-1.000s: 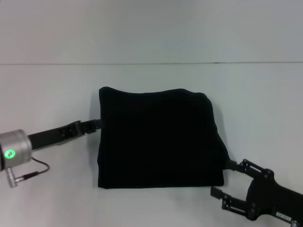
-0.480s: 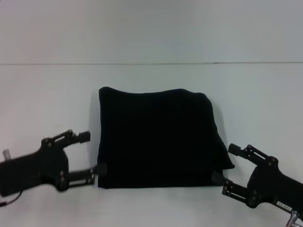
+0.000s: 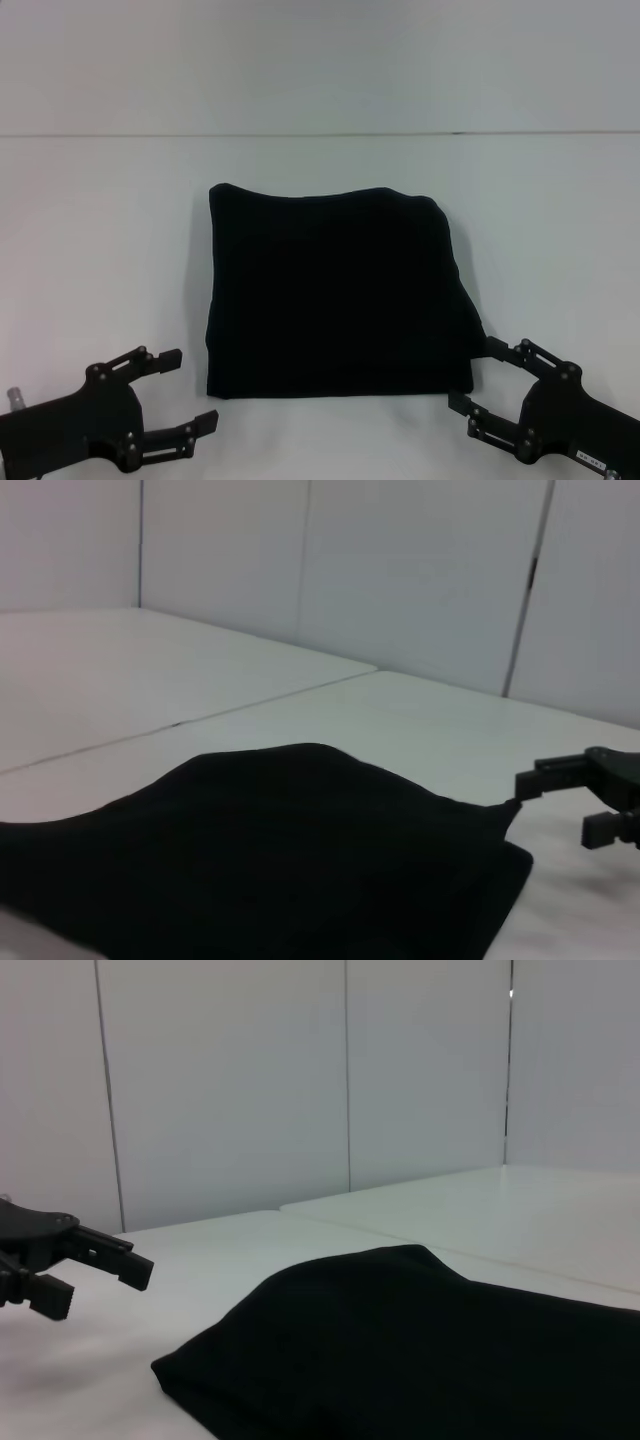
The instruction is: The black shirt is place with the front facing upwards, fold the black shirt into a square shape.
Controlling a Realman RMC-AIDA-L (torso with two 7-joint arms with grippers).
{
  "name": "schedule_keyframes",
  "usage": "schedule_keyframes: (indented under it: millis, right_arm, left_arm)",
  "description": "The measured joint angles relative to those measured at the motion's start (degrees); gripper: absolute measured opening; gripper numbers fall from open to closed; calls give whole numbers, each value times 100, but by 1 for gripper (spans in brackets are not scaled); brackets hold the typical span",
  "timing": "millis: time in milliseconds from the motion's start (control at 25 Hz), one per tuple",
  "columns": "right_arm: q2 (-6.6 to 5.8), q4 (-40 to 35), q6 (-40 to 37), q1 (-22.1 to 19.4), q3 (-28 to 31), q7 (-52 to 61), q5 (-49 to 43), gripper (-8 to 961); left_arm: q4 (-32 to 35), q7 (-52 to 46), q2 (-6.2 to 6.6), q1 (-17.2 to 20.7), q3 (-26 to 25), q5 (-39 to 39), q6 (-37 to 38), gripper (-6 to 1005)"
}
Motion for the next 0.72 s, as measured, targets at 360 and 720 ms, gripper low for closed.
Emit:
schedule_keyframes:
  millis: [360, 720]
  right_arm:
    - [-3, 6, 52, 60, -11, -2, -12, 836]
    - [-3, 21, -3, 47, -9, -2, -17, 837]
  left_arm:
    - [-129, -16, 38, -55, -177, 7, -44, 911]
    - [-137, -19, 37, -70, -183, 7, 11, 911]
